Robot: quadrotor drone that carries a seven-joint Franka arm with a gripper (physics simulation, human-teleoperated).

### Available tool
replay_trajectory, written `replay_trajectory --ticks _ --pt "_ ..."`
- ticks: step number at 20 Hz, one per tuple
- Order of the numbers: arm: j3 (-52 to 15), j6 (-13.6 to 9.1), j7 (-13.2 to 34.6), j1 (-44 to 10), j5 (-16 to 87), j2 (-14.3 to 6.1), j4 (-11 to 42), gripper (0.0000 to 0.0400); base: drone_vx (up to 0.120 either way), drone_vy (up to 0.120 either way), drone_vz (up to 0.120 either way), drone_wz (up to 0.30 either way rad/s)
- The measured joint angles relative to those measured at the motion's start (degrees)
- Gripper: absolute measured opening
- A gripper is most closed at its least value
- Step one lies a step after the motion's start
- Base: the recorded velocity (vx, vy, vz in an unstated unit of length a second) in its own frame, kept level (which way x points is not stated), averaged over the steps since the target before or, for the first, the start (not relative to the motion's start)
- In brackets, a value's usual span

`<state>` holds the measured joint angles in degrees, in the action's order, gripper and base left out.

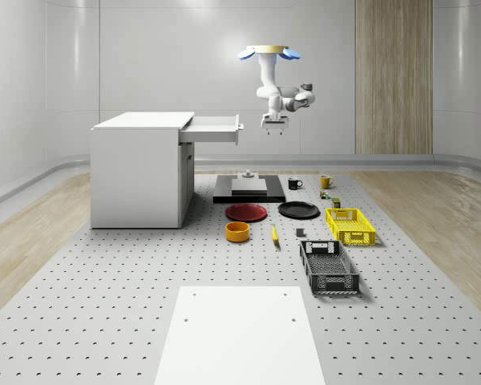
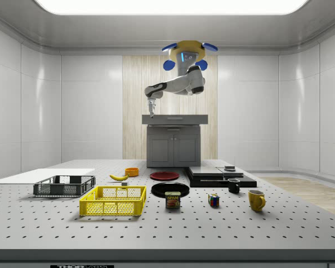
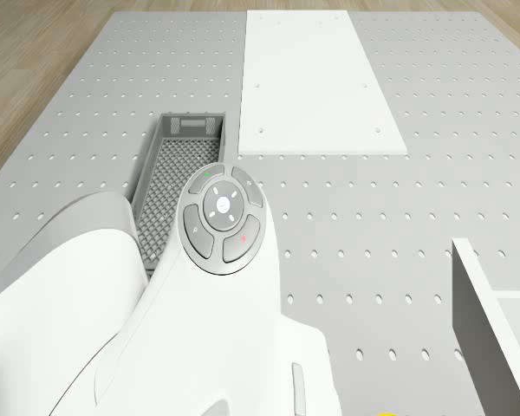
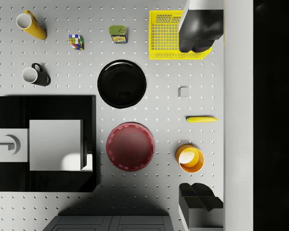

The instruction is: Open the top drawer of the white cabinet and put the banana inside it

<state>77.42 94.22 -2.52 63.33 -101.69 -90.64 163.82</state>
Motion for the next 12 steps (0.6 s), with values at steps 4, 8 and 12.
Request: replay_trajectory --ticks 4,8,12 --pt "0.02 -0.05 -0.06 0.04 -0.04 -0.01 0.01 0.04 0.12 0.01 0.0 0.0" --pt "0.03 -0.08 -0.08 0.07 -0.05 -0.01 0.01 0.04 0.12 0.0 -0.02 0.0" --pt "0.03 -0.1 -0.1 0.07 -0.06 0.0 0.01 0.04 0.12 0.0 -0.12 0.0"
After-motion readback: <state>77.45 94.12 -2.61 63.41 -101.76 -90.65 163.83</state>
